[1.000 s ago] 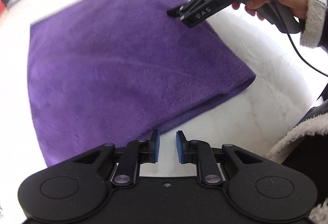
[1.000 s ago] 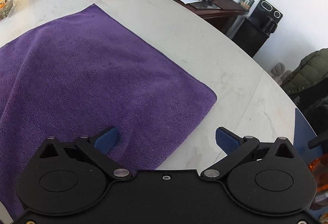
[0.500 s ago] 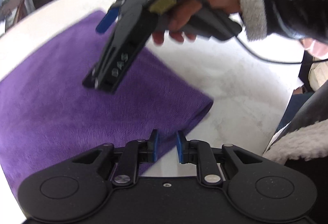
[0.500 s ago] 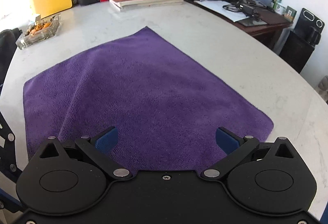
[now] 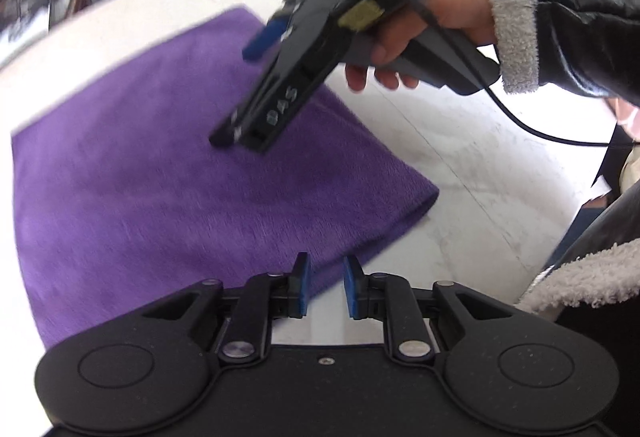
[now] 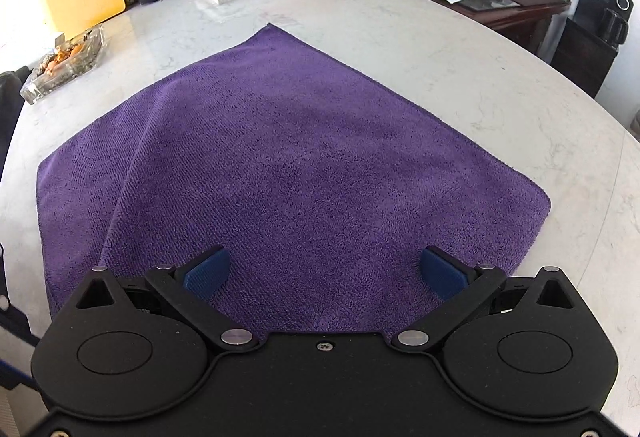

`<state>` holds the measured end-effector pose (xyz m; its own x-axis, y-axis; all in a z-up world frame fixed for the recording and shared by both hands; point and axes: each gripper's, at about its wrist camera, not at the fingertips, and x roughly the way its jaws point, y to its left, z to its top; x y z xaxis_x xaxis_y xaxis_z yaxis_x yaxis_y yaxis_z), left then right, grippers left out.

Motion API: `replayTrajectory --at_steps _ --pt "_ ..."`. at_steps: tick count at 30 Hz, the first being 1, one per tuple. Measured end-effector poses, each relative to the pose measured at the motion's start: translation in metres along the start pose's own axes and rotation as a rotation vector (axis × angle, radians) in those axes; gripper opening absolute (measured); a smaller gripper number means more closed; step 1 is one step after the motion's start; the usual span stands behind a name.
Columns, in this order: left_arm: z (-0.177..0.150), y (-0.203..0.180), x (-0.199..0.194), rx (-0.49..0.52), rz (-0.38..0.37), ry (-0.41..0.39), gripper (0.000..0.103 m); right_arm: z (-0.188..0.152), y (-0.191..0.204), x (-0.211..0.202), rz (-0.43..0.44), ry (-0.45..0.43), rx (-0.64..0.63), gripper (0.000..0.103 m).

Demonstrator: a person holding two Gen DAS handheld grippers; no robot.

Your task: Fold towel

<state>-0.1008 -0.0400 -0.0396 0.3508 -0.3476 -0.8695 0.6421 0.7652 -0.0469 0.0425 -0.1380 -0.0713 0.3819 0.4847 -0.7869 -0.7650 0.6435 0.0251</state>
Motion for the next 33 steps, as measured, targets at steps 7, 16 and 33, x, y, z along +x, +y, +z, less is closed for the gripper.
replayTrajectory --at_steps 7,16,33 --pt "0.003 -0.008 0.004 0.222 0.025 -0.016 0.018 0.001 0.004 0.001 -0.003 0.002 0.001 0.103" --pt "0.009 -0.016 0.026 0.387 0.024 0.018 0.018 0.003 0.004 0.001 -0.002 0.007 0.002 0.103" --pt "0.016 -0.008 0.024 0.588 -0.093 0.042 0.03 0.003 0.003 0.001 -0.003 0.008 0.006 0.103"
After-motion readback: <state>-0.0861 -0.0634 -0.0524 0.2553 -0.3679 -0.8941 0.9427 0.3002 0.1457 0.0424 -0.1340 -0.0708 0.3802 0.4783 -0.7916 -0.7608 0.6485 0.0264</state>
